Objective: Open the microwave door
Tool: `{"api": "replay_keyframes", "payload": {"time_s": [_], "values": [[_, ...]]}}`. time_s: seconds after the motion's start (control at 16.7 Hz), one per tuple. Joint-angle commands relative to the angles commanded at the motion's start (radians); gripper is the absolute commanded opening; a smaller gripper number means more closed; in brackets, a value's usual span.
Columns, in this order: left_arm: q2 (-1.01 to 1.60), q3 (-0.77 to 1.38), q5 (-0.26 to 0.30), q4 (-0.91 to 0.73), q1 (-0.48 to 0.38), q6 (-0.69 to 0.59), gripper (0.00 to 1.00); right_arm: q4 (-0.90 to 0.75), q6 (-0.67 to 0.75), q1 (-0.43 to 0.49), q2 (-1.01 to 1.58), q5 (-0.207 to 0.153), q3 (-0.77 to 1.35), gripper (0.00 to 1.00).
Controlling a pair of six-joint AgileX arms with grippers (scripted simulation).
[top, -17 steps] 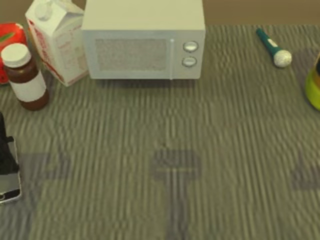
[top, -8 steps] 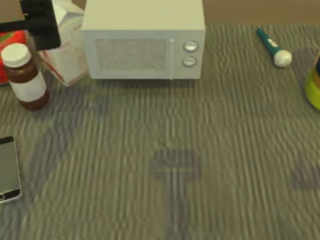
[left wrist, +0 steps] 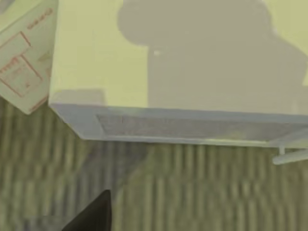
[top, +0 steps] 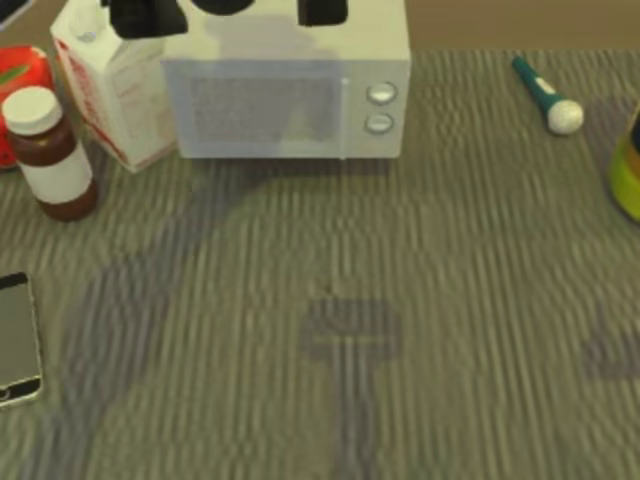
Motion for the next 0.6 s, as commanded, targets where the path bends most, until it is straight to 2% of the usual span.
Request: {"api": "replay_keyframes", "payload": {"time_s": [0.3,0.6], "values": [[0.295,0.342,-0.042,-0.157,-0.094,-0.092,1.0,0.0,0.0,0.0,0.0,0.0,0.0,1.0],[0.38,0.44,-0.055,-0.198,-0.124,-0.123,1.0,0.0,0.0,0.0,0.0,0.0,0.0,1.0]]}}
